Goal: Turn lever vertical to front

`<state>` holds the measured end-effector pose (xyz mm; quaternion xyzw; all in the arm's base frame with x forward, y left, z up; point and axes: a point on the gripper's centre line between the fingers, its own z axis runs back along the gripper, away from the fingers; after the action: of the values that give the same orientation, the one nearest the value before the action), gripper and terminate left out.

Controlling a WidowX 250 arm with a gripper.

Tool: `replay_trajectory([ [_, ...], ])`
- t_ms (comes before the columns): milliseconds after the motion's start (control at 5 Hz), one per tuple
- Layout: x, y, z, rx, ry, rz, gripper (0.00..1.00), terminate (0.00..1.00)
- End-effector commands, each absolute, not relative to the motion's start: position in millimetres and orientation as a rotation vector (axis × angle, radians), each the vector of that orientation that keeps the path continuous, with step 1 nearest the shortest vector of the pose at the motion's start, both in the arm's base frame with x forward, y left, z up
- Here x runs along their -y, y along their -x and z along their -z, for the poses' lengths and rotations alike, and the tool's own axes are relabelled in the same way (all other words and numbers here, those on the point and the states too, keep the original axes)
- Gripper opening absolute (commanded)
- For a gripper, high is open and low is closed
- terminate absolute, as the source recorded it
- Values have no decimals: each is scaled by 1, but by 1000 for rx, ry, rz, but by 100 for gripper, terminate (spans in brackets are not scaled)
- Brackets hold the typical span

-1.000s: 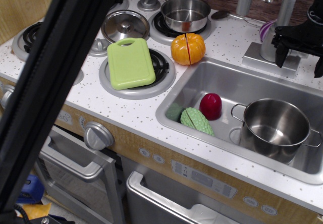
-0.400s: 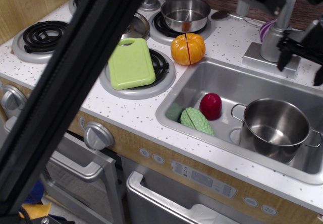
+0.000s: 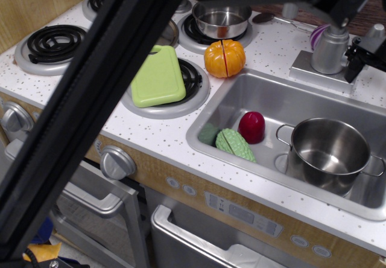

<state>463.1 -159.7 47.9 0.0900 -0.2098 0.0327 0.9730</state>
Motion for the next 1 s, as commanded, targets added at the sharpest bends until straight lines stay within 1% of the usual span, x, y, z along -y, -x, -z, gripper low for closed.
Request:
replay_trajectory([
  [0, 155, -480, -116, 593, -137, -86, 100, 0],
  [200, 154, -484, -127, 632, -141, -83, 100, 0],
  [400, 152, -488, -132, 657, -159, -73, 100, 0],
  [600, 146, -498, -135, 677, -158, -61, 100, 0],
  [800, 145, -502, -139, 704, -162, -56, 100, 0],
])
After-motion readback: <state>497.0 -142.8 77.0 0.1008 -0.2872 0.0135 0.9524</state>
